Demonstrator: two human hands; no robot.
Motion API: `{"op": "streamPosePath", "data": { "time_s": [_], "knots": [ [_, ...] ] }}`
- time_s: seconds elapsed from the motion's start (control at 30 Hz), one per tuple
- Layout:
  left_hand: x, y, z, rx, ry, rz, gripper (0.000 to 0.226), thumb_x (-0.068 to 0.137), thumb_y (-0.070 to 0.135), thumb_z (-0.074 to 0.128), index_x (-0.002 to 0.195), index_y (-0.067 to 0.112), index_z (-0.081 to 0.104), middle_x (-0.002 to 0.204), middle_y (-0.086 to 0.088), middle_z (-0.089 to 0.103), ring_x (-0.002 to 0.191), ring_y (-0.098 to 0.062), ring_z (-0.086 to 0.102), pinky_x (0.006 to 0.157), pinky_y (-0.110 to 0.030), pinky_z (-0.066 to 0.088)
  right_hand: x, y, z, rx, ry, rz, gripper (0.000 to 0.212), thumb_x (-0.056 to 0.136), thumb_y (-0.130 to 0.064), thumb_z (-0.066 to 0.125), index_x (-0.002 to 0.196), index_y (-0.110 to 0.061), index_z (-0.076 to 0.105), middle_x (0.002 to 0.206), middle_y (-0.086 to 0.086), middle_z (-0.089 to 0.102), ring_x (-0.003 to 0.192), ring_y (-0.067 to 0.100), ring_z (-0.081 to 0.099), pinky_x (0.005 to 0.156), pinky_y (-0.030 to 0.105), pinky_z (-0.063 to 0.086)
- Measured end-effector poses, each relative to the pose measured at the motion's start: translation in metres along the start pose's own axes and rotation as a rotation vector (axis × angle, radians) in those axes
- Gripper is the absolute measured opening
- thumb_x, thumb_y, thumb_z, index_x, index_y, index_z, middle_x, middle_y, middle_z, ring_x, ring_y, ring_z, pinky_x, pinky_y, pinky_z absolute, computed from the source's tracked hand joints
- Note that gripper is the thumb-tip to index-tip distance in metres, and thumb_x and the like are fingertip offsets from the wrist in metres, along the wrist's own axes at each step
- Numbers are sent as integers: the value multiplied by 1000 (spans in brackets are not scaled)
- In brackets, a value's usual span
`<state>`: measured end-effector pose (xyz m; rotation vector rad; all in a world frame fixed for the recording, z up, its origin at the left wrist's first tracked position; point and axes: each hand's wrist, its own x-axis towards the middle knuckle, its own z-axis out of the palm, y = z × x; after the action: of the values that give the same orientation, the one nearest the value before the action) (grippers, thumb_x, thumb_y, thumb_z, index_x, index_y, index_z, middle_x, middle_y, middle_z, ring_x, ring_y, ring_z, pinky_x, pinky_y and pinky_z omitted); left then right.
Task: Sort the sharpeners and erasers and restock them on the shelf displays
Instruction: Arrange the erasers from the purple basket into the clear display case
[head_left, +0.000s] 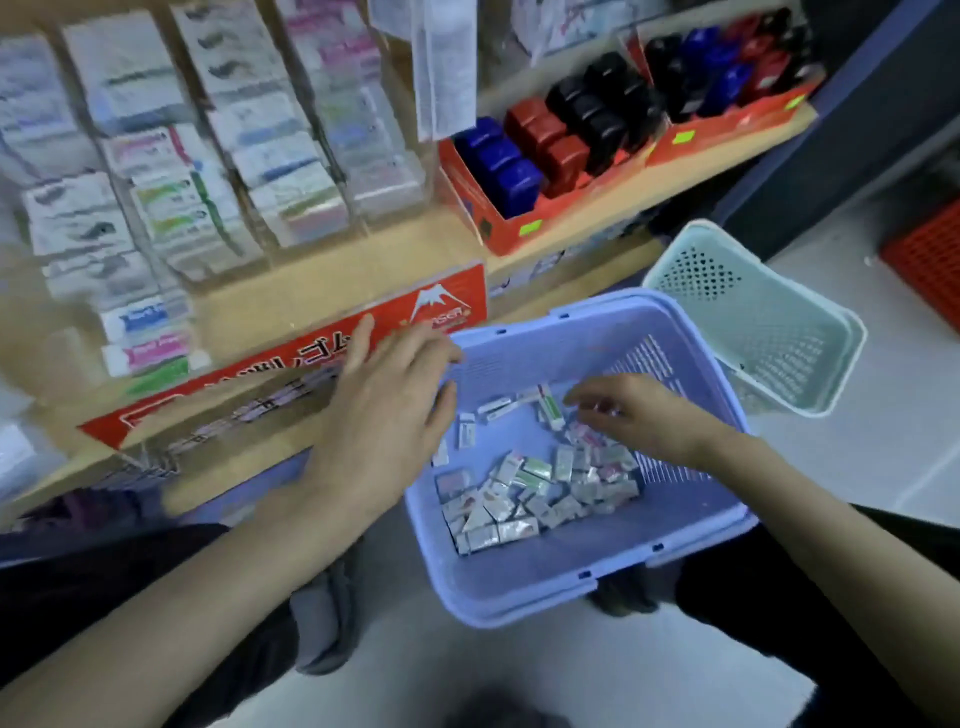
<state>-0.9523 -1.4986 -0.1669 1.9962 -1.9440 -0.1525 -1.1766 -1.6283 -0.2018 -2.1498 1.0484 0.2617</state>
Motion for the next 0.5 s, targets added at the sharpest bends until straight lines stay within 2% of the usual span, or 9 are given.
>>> {"op": "streamPosePath", "data": {
  "time_s": [0.07,0.13,0.2,0.27,0.33,0.4,0.47,0.5],
  "knots": [
    [6,26,33,-16,-13,140,31,83,21,40,97,9,64,100,-7,64,106,-22,56,103,-43,20,-1,44,28,8,-120,143,21,94,-17,55,111,-9,64,102,13,66,88,22,59,73,27,40],
    [13,40,76,-135,-204,196,27,84,19,43,97,8,64,100,-8,63,96,-27,61,95,-39,30,3,75,53,41,-170,236,22,94,-14,55,112,-6,62,107,18,65,89,21,58,71,26,36],
    [19,38,123,-347,-479,59,21,88,16,52,106,7,60,109,-9,58,98,-29,59,89,-38,38,14,99,79,78,-204,316,27,94,-11,53,118,-1,58,115,20,62,99,27,58,70,23,36],
    [23,22,171,-444,-703,-159,30,87,14,62,115,5,55,118,-13,51,108,-29,54,89,-32,40,26,115,104,81,-234,373,39,93,-11,55,130,-1,48,128,21,52,112,35,53,74,18,42],
    [22,1,213,-428,-791,-350,40,84,13,67,120,3,52,124,-18,45,115,-30,50,88,-29,37,43,132,125,22,-236,432,56,91,-19,60,140,-8,35,139,21,39,120,39,46,92,31,45],
    [17,-16,242,-364,-838,-493,57,81,17,73,128,2,45,130,-21,38,119,-33,47,92,-32,39,61,146,138,-2,-175,480,60,89,-19,60,140,-10,32,143,20,32,124,40,41,98,40,41],
    [5,-27,264,-298,-971,-546,81,74,24,79,139,4,34,138,-19,29,127,-35,40,100,-35,38,77,158,146,-10,-132,518,55,87,-25,60,136,-12,38,143,15,34,127,38,38,100,42,39],
    [-3,-31,270,-226,-1066,-507,93,72,30,80,144,6,26,142,-18,24,131,-35,34,103,-36,36,83,162,150,-40,-130,526,58,86,-33,61,135,-13,39,143,13,36,129,36,34,101,43,38]
  ]
}}
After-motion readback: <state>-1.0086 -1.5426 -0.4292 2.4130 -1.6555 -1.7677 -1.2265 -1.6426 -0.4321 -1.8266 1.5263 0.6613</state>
